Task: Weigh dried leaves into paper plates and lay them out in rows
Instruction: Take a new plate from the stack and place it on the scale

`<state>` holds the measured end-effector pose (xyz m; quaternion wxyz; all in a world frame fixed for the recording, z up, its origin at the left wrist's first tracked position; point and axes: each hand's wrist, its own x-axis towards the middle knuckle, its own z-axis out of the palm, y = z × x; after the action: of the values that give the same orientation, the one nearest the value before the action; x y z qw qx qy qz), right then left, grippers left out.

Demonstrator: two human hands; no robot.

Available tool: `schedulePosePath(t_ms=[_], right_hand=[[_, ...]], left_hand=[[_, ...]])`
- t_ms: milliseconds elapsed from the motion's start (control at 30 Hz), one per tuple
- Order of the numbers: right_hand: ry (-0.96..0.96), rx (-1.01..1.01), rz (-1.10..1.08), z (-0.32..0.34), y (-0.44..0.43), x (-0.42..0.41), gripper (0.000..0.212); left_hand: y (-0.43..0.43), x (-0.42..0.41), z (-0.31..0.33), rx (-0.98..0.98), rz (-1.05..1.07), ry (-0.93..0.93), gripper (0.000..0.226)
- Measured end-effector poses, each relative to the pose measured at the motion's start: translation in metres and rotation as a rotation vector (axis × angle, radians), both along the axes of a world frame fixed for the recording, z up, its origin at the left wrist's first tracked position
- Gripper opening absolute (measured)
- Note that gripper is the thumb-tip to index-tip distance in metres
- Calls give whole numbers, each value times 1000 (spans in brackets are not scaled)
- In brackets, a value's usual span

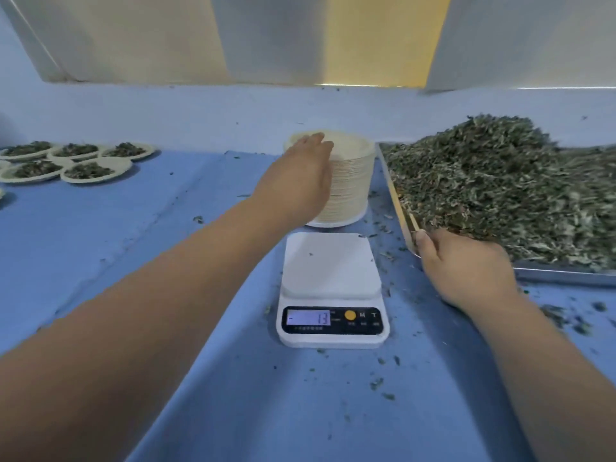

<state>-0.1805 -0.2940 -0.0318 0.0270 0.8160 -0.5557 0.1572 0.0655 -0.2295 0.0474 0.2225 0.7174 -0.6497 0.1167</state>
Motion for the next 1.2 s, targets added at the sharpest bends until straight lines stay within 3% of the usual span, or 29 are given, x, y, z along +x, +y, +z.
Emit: schedulePosePath(t_ms=[67,233,433,900,1067,1200], right_hand=[[92,26,-15,-2,0,2,59],[77,-79,20,-7,1,3,63],[81,-112,13,-12,-1,4,63],[39,-170,46,-18,-6,5,58],[28,-173,43,-18,-6,5,57],[21,-150,38,-17,-5,5,57]], left_hand=[[-16,-3,7,62,16,-76,28],[-36,-1,18,136,76,-229,18],[-41,3,30,248,68,-505,37],[-43,9,27,246,26,-692,28],[-42,7,25,213,-44,-875,66],[-41,10,17,75,-36,-909,73]])
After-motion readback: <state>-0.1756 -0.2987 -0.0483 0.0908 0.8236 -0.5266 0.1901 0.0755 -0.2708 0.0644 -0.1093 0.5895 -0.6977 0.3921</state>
